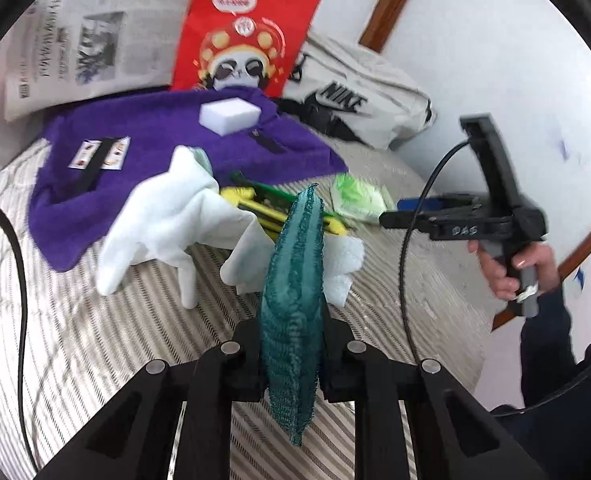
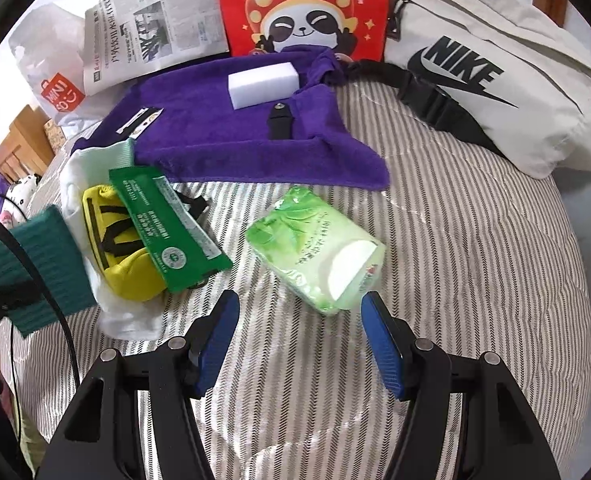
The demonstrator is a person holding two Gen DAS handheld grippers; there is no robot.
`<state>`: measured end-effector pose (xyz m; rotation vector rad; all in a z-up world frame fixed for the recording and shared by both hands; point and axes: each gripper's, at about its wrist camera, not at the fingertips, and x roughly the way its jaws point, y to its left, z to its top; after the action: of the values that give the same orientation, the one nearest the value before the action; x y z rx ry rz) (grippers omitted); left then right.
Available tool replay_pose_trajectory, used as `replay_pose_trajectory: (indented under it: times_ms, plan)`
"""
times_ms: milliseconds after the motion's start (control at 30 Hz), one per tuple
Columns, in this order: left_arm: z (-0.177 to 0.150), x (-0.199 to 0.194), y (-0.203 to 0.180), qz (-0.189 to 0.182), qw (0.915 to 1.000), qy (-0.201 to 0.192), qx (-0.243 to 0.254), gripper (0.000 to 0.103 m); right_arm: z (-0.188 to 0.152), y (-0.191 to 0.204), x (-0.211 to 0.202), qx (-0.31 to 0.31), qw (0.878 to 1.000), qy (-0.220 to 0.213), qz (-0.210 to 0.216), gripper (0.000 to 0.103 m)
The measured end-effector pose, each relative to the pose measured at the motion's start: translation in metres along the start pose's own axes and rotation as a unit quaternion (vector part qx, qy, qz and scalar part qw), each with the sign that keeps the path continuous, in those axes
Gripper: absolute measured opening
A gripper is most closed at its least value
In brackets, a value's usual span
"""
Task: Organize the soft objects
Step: 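Grasp and lift the teal pad with the left gripper while the right gripper approaches the light-green tissue pack, then grasp the light-green tissue pack with the right gripper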
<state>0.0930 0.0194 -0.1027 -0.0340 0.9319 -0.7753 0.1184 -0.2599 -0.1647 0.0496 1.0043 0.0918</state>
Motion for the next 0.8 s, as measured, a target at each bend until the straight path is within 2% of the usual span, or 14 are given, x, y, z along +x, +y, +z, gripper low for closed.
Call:
replay_pose_trajectory:
  times_ms: [200,400,567,700,800]
  plan:
    - [-0.012,-0.034,0.019,0.039,0.9977,-0.017,-0.053,0.018,0.006,-0.004,0.008,-0.01,1.0,-0.008,-0.019,0.063]
    - [-0.024,-0.033,0.027,0.048,0.9962,-0.008,-0.072,0.018,0.014,-0.005,0.031,-0.036,0.998,0.009,-0.042,0.063]
    - [-0.029,-0.032,0.026,0.049,0.996,-0.004,-0.074,0.018,0.02,-0.001,0.049,-0.072,0.996,0.01,-0.056,0.074]
    - [-0.03,-0.04,0.031,0.06,0.9941,-0.012,-0.089,0.018,0.024,-0.004,0.053,-0.068,0.997,-0.005,-0.036,0.073]
    - [-0.03,-0.052,0.035,0.052,0.9938,-0.027,-0.094,0.018,0.022,-0.002,0.051,-0.072,0.997,-0.014,-0.025,0.069]
